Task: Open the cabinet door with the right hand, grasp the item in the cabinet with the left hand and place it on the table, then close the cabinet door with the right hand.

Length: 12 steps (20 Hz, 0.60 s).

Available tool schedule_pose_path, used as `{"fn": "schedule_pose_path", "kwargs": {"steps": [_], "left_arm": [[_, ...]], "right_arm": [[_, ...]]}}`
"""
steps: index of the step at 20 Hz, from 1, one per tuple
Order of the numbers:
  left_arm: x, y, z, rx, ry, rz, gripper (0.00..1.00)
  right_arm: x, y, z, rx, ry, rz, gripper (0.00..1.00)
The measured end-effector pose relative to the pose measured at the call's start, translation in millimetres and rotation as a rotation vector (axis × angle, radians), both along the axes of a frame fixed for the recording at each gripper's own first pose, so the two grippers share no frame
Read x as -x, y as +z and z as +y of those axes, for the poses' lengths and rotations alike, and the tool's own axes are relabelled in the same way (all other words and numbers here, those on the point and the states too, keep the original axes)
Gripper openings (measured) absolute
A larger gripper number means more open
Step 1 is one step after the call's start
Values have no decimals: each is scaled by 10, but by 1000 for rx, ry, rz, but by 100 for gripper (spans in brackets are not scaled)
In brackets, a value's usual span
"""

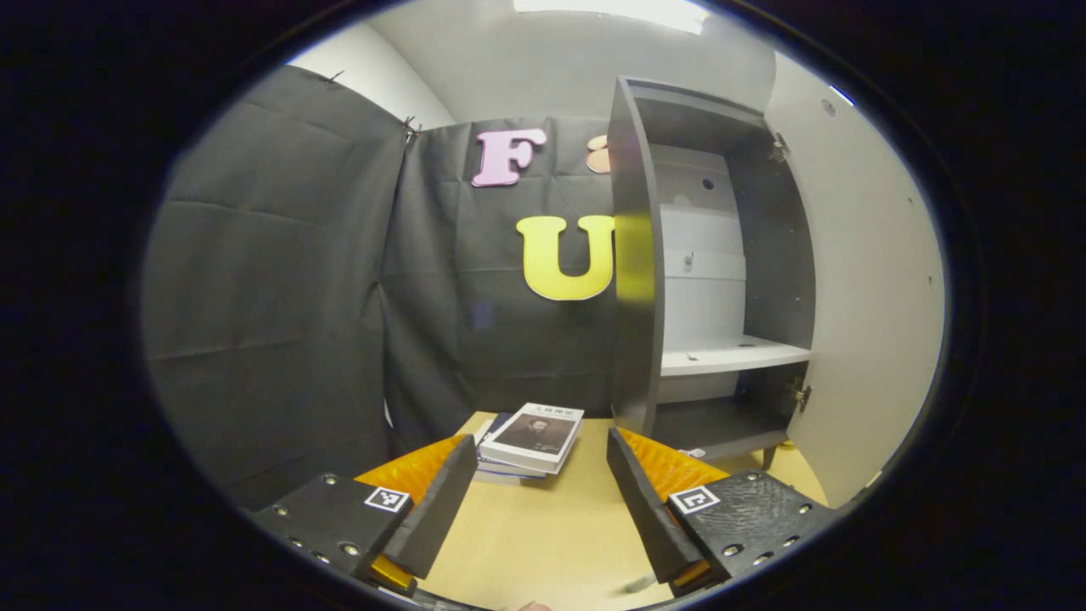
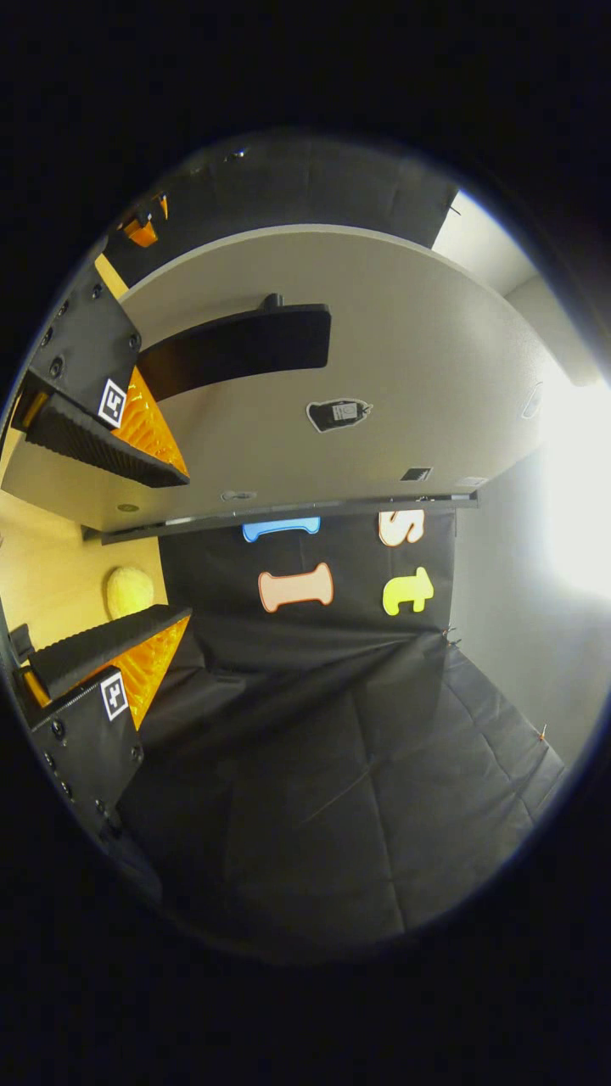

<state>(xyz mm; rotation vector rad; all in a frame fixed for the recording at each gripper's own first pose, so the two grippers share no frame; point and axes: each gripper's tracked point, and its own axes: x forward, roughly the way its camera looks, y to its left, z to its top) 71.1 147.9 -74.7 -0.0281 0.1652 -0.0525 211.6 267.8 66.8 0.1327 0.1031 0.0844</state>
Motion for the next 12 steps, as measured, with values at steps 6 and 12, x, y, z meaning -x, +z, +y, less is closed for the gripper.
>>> {"fn": "schedule_pose_path", "kwargs": {"steps": [6, 12], "left_arm": [[-18, -25, 182, -2, 2, -1, 95], [14, -40, 350, -4, 29, 4, 92]], "right_arm": [[-63, 28, 495, -5, 63, -20, 83], [-158, 23, 1048, -31, 167, -22, 84]]}}
